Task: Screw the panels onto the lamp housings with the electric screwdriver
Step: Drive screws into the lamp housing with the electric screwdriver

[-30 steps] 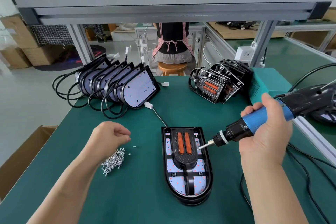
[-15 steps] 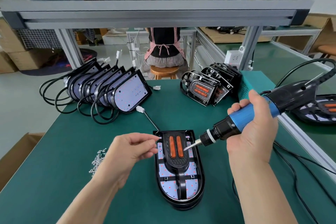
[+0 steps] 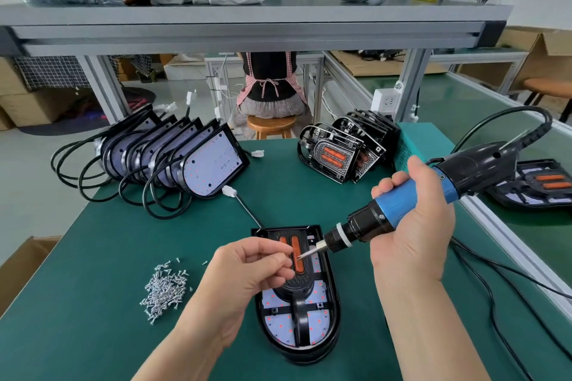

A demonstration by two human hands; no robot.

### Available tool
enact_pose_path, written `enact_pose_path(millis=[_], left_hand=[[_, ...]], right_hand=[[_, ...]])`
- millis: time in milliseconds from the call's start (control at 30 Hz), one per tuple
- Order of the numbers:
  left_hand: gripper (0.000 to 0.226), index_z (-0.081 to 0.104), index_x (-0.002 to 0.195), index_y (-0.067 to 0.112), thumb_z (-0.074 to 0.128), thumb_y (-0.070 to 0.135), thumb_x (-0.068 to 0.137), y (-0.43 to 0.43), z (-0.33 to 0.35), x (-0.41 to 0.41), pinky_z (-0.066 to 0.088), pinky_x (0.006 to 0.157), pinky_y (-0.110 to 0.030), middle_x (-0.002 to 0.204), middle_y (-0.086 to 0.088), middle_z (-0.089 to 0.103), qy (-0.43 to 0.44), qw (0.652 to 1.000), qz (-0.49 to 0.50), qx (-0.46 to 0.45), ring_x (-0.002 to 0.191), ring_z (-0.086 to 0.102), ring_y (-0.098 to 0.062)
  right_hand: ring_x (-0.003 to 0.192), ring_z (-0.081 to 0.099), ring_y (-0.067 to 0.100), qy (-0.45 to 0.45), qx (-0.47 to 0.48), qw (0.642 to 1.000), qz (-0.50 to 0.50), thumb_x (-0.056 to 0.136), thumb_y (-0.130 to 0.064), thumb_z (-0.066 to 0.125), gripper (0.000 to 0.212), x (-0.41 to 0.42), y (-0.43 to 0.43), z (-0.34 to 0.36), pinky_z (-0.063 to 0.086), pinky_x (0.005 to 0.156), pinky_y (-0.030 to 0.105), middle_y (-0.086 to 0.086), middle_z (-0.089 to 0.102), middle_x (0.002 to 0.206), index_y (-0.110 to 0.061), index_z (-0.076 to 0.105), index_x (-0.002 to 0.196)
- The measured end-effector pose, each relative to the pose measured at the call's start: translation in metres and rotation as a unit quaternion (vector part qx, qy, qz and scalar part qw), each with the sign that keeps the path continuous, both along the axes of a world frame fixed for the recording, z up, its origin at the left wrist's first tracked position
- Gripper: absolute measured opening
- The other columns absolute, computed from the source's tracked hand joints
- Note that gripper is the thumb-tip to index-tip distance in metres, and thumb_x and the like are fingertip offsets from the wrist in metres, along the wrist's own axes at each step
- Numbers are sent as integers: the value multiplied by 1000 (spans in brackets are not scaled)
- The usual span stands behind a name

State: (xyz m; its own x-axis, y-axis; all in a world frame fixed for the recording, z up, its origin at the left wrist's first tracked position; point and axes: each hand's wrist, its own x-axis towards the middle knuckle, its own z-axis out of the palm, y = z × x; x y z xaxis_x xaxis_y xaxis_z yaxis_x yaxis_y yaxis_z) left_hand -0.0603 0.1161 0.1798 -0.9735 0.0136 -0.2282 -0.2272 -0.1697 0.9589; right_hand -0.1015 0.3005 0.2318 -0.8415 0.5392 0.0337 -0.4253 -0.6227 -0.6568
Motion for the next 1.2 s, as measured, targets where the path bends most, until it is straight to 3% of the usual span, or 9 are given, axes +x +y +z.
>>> enact_pose_path(millis=[233,433,967,1067,1200], left_hand=[[11,79,84,2,72,-3,77,9,-5,1,56,59,-20,89,-25,74,-43,997,-13,66,70,72,-20],[18,78,85,-3,74,1,67,6,-11,1,57,58,-19,84,-22,72,-58,989,-14,137,66,71,-18],[18,78,85,-1,74,2,67,11,-13,2,57,61,-19,90,-25,73,-14,992,-13,123,69,72,-20],[16,79,87,8,71,-4,80,14,-15,6,56,65,-19,87,-22,75,53,997,13,47,71,71,-19],[43,78,97,29,66,-11,88,20,-23,11,55,69,-18,81,-5,75,219,963,54,-145,74,73,-17]], right_hand=[[54,51,15,-1,-16,1000,7,91,-13,68,20,0,-4,-3,49,57,25,-2,50,67,-17,49,84],[55,50,16,1,-17,1000,0,89,-12,69,20,0,0,-4,49,57,25,-1,49,68,-16,50,85],[55,51,16,-11,-16,1000,-4,90,-13,68,21,-2,-1,-8,48,57,26,-1,49,67,-17,49,83],[55,52,15,-31,-22,999,-4,89,-15,69,20,-4,-1,-9,49,59,26,-2,50,68,-17,50,85],[55,54,13,-69,-56,996,0,90,-16,70,16,-8,2,-11,52,59,25,-4,53,66,-16,54,90]])
